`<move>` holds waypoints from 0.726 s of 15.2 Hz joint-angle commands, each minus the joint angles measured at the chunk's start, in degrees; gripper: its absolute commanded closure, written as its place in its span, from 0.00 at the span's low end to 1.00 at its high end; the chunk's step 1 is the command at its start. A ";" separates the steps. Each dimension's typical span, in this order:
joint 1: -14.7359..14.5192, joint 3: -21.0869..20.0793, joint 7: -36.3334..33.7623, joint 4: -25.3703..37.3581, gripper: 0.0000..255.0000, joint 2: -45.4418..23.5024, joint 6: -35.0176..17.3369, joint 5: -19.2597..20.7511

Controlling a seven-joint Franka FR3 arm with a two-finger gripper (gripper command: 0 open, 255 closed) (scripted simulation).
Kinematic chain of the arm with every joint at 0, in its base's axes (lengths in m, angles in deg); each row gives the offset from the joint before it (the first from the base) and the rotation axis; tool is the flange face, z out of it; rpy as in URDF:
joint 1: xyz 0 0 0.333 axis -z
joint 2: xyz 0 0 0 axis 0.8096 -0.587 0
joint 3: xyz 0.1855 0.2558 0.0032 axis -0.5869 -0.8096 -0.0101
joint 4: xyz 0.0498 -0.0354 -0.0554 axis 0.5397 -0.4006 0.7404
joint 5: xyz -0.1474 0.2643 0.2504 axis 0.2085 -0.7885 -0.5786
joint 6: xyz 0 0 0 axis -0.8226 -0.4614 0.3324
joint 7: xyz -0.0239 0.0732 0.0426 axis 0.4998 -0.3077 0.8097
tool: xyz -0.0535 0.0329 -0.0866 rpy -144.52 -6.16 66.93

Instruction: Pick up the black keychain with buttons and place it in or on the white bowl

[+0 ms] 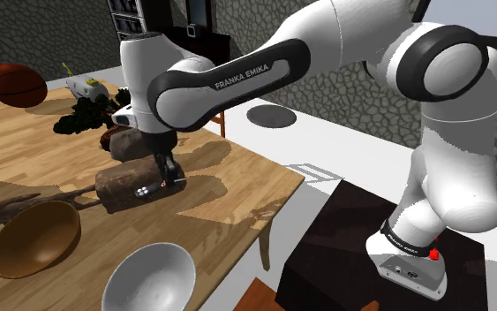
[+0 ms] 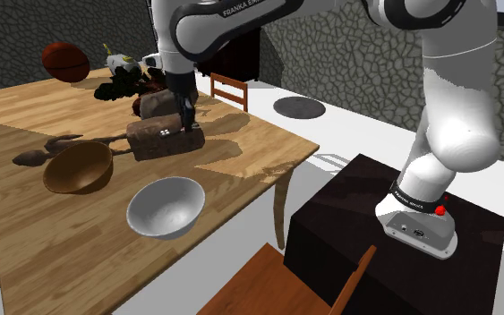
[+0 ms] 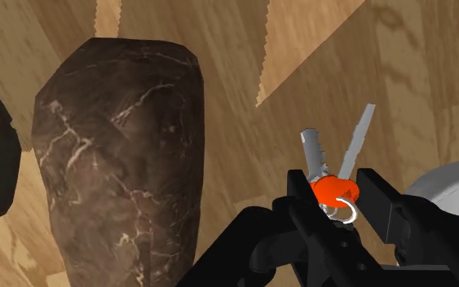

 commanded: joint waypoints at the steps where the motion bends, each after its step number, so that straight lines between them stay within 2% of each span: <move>1: -1.46 -0.61 -2.20 -1.28 1.00 0.93 -0.33 0.19; 11: -9.93 -3.82 -14.42 -2.20 1.00 1.87 -0.17 2.04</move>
